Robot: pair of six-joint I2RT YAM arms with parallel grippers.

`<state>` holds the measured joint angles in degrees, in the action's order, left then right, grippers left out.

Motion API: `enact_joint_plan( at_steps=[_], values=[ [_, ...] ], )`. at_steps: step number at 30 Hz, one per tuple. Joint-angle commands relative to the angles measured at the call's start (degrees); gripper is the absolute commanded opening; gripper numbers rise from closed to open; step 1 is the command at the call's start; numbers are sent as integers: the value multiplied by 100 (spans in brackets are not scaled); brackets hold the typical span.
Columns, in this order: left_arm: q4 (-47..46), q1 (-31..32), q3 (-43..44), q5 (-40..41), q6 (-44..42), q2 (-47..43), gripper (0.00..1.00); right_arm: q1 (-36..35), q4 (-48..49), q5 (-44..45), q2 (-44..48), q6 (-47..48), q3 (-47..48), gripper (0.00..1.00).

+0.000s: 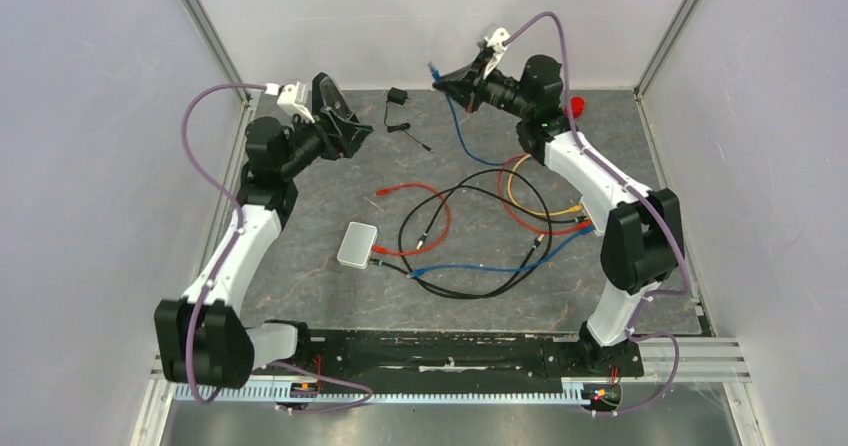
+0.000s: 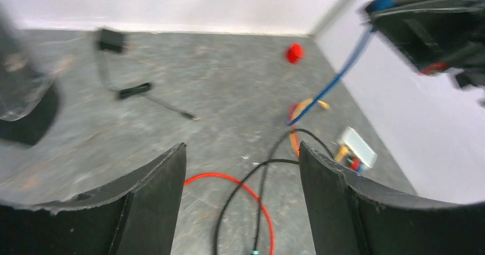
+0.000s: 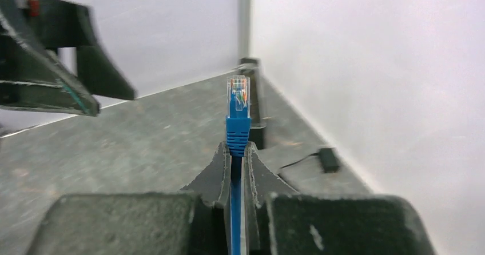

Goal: Insert the plug into the switch port
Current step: Pick up the connector from the center of the board, then insert the connector into the switch port.

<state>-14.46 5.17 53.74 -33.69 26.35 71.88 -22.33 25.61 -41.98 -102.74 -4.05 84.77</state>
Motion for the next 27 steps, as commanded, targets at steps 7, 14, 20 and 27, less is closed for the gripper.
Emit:
enact_joint_plan(
  at_steps=[7,14,20,27],
  values=[
    [3104,-408,497,2882,-1005,-544,81,94,-809,1697,743,1810,1237,0],
    [3763,-508,531,3123,-666,-343,77,162,-1793,1875,860,1869,1513,0],
    [4603,-1120,685,2580,-498,492,70,-308,-2752,2615,1203,2854,6,0],
    [4782,-1229,647,1866,-573,1145,65,-1406,-2829,3351,1106,3422,-1414,0]
  ],
)
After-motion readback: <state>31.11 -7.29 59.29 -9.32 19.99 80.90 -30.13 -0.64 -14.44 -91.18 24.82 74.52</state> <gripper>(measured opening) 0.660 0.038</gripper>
